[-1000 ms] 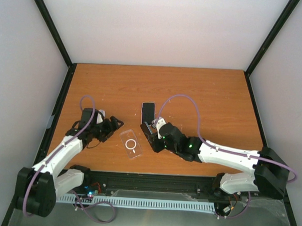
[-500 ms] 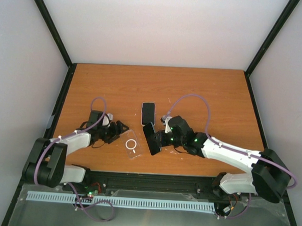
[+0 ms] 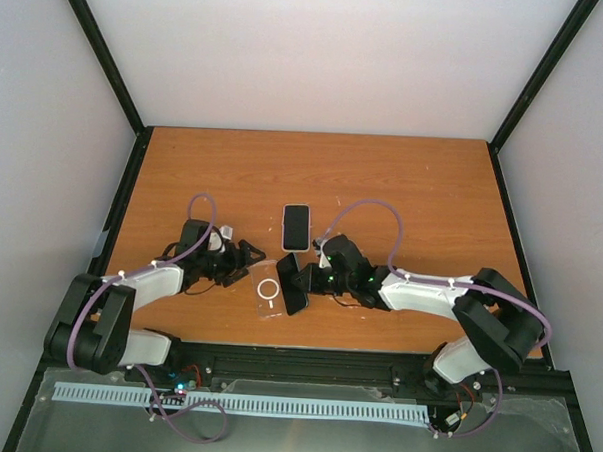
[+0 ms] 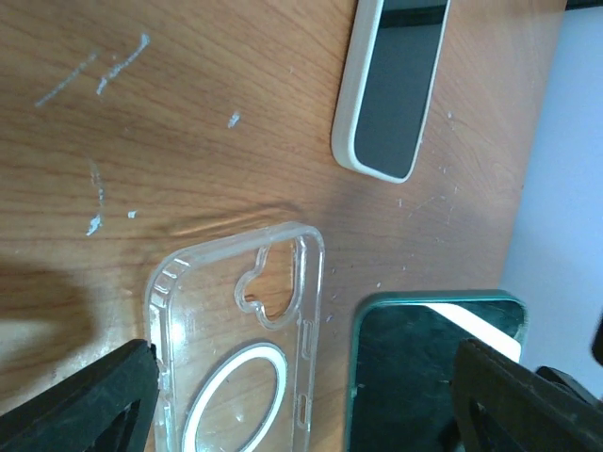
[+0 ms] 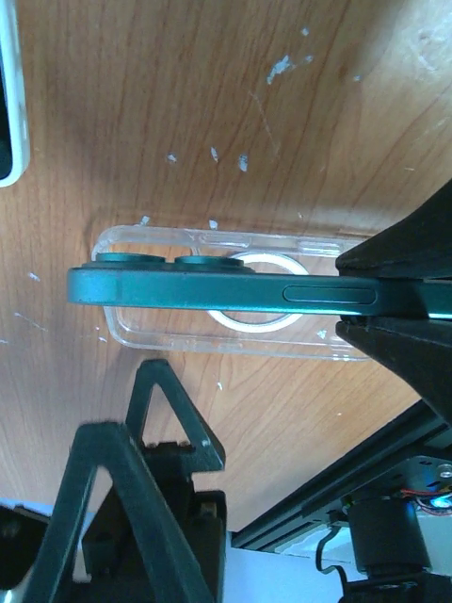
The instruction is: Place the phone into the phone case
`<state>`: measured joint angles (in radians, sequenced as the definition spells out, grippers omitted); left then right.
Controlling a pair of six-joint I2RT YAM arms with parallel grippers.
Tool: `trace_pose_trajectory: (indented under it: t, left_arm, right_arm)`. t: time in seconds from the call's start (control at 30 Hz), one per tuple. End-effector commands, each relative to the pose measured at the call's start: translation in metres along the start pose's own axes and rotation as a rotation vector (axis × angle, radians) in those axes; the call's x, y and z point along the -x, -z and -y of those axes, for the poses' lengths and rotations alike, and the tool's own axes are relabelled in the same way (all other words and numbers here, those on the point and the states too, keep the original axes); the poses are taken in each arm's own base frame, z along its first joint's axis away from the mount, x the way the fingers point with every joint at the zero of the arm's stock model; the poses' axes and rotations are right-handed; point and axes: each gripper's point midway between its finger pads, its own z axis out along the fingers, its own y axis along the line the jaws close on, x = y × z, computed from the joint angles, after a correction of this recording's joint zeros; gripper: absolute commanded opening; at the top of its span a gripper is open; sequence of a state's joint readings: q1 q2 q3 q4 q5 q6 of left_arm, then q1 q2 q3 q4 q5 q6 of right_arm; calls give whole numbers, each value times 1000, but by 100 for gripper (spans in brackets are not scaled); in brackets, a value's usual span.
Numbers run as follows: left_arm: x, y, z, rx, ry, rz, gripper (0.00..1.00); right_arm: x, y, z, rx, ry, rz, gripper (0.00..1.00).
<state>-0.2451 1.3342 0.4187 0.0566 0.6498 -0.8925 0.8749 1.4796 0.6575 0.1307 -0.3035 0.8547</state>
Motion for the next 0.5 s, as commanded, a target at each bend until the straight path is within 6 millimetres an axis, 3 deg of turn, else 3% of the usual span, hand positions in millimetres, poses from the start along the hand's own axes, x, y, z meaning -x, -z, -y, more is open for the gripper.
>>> trace_pose_trajectory:
  t: [0.0,0.27,0.47]
  left_arm:
    - [-1,7,-5,34,17,27,84]
    - [-17,6,-24,65,26,-7,77]
    - [-28,3,-25,18,22,-40,75]
  right_arm:
    - [19,-8,-23,119,-26,60,3]
    - [20,-29,-26,155,-82,21,3]
    - [20,-45,-18,142,-117,8,3]
